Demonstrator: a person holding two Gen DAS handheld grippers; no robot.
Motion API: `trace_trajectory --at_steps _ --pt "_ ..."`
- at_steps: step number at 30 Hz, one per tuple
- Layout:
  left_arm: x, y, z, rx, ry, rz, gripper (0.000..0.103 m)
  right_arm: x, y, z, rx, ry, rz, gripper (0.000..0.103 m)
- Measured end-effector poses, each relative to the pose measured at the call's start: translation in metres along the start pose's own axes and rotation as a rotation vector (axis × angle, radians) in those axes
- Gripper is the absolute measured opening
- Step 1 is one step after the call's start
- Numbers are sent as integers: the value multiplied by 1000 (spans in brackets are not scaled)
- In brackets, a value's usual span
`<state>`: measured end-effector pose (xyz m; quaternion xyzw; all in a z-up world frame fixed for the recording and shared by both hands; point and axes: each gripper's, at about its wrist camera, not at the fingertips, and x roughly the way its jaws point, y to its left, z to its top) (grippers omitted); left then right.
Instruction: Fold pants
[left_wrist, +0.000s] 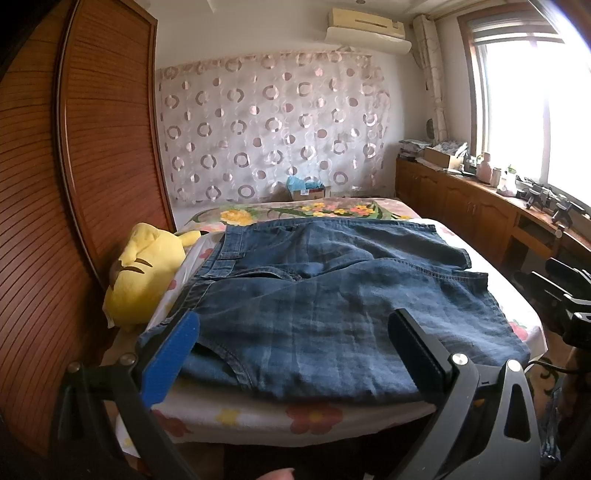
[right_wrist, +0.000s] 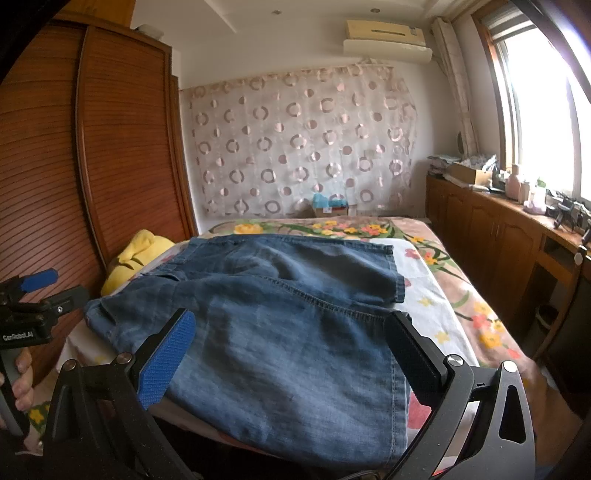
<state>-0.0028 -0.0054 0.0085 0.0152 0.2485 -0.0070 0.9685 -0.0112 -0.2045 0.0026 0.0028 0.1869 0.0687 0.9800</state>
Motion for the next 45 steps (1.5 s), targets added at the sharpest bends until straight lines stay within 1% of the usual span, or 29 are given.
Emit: trace_trajectory --at_steps 23,45 --pt "-4 -6 5 3 -23 -12 103 0 0 0 -3 -1 0 103" --pt "-5 -5 5 1 -25 -12 103 -3 2 -1 -2 -1 0 103"
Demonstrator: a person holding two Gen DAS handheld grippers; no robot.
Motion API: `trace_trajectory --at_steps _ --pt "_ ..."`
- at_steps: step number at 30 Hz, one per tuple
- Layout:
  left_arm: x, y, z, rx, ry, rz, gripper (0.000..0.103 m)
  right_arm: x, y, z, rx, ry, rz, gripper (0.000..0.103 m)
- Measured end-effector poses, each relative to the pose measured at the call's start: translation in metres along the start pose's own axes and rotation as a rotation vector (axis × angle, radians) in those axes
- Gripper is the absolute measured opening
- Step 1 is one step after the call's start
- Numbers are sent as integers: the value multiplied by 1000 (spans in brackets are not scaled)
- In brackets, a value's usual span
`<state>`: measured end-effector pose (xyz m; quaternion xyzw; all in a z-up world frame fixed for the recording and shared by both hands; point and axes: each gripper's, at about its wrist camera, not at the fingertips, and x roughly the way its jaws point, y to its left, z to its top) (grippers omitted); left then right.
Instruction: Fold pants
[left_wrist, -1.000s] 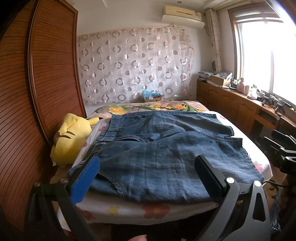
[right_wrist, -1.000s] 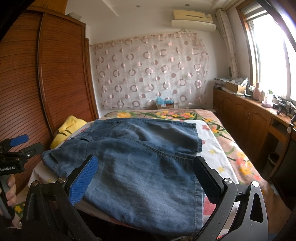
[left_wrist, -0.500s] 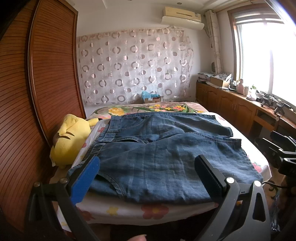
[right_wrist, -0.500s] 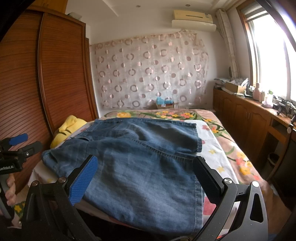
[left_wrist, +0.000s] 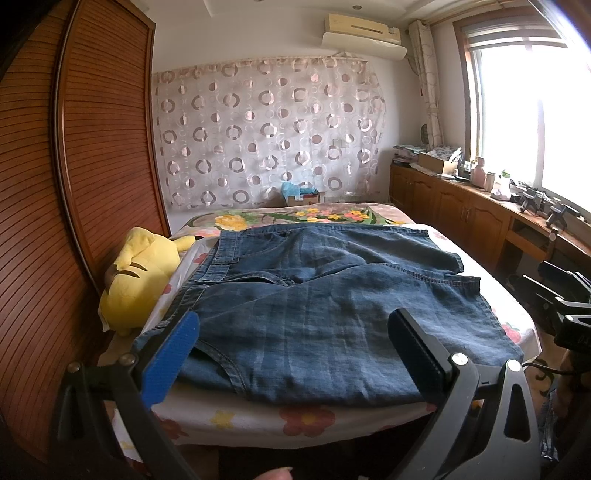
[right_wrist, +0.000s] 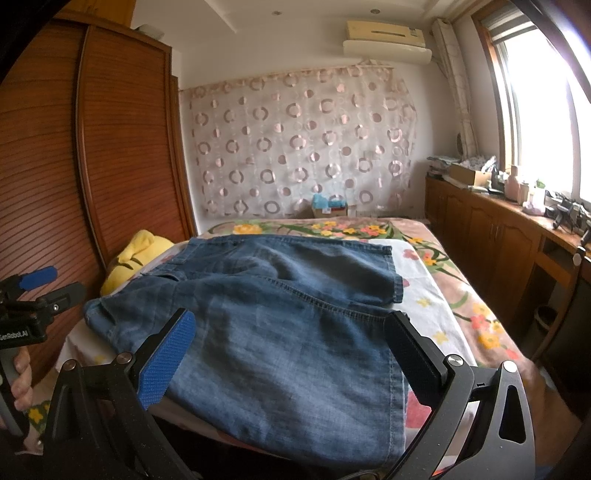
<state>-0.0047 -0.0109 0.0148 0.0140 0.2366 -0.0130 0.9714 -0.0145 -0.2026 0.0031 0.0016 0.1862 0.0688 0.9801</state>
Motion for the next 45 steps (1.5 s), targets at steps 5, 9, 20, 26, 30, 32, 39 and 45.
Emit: trace_trajectory --at_steps 5,9,20,26,30,32,39,45 --pt "0 0 0 -1 1 1 103 0 0 0 0 0 1 103" --pt "0 0 0 -2 0 -1 103 0 0 0 -1 0 0 103" --pt "0 0 0 -4 2 -4 103 1 0 0 -1 1 1 103" --pt "-1 -4 -2 -5 14 -19 103 0 -3 0 -24 14 2 103" --pt "3 -2 -8 -6 29 -32 103 1 -16 -5 -23 28 -4 103" --pt "6 1 -10 -11 39 -39 103 6 -22 -9 -23 44 -9 103" --pt "20 11 -21 -30 73 -42 103 22 -46 -23 -48 122 -59 103" --pt "33 23 -29 -48 108 -51 103 26 -66 -40 -29 193 -76 100"
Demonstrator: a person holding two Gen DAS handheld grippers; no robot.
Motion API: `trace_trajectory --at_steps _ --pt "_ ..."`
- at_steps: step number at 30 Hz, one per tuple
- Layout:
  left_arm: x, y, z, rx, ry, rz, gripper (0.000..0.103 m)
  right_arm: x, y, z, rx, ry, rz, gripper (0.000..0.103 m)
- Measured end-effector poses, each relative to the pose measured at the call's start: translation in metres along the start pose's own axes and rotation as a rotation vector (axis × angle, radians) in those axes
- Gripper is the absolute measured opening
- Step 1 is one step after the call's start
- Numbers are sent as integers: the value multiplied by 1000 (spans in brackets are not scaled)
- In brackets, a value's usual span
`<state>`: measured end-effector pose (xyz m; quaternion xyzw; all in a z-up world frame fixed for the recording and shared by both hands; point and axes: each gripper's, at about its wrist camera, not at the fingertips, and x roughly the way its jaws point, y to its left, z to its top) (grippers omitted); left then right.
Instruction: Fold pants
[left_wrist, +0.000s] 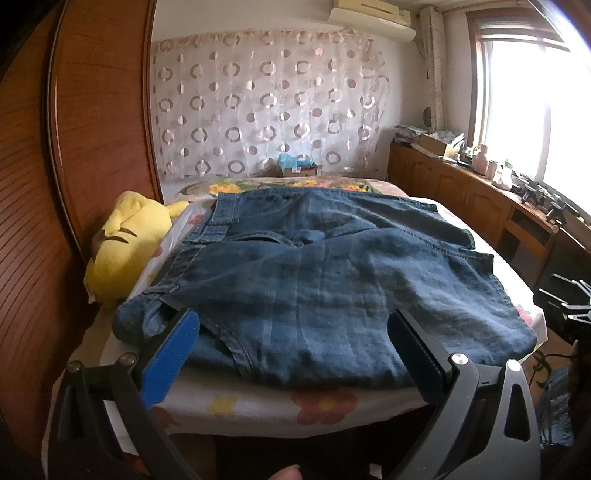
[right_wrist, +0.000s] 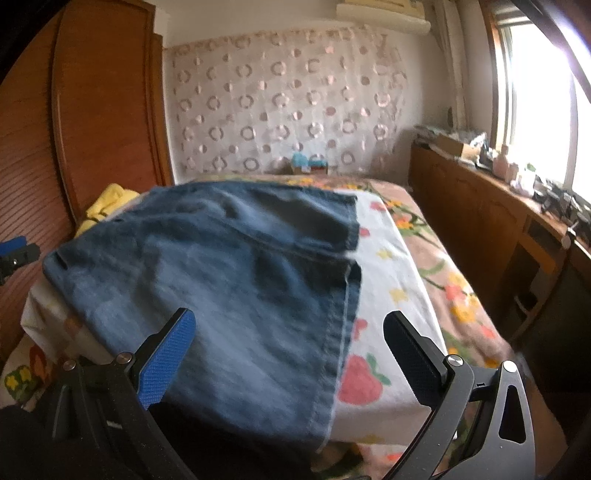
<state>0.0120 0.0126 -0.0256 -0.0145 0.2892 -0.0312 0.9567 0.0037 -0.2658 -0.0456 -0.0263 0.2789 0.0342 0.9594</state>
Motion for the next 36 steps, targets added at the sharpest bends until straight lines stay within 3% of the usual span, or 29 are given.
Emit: trace_trajectory --at_steps 11,24,27,36 --pt "1 12 -5 -28 -7 -20 103 19 -16 -30 9 134 35 76" --pt "30 61 -20 -85 47 32 103 35 -18 -42 -15 170 15 45" --pt "33 73 -21 -100 60 44 103 35 -18 -42 -23 164 15 32" --pt "44 117 -23 -153 114 70 94 39 -16 -37 -57 173 37 10"
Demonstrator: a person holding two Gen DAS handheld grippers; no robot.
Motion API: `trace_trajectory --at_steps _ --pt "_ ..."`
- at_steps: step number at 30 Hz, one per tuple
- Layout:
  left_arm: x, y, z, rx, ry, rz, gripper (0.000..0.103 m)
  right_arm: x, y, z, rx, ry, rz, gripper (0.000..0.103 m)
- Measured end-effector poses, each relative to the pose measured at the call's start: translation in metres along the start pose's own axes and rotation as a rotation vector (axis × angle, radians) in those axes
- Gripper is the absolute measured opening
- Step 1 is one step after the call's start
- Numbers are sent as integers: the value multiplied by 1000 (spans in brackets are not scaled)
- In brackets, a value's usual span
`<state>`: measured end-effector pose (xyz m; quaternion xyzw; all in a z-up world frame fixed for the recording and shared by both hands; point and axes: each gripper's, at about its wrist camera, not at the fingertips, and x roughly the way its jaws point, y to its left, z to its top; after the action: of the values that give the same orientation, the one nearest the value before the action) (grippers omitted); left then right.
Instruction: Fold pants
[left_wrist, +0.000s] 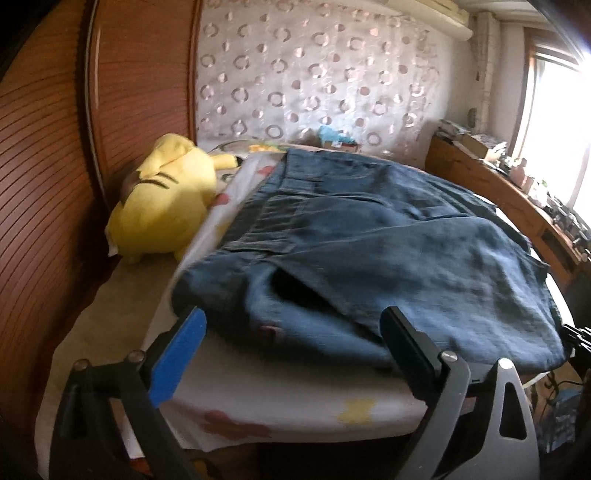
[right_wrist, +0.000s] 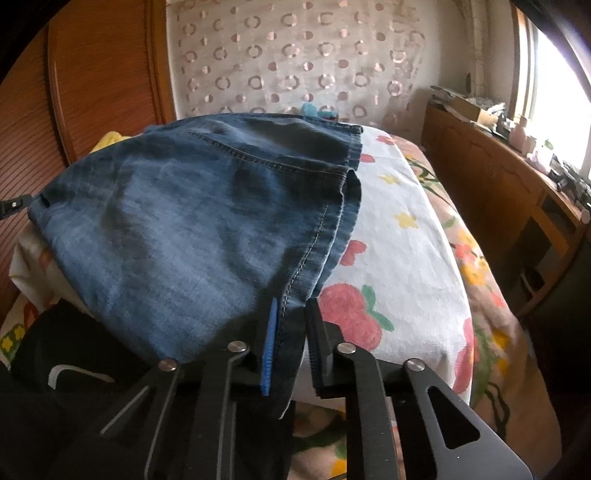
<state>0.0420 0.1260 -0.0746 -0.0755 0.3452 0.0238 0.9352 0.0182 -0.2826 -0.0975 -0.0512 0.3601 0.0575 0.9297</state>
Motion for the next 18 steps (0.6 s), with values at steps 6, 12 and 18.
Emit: trace_trajectory --at_steps 6,12,18 --pt "7 29 3 -27 8 62 89 -8 0 8 1 -33 13 4" --pt "18 47 10 -40 31 78 79 -23 4 26 -16 -93 24 4" --pt "42 52 7 -32 105 72 76 -31 14 45 -60 -135 34 4"
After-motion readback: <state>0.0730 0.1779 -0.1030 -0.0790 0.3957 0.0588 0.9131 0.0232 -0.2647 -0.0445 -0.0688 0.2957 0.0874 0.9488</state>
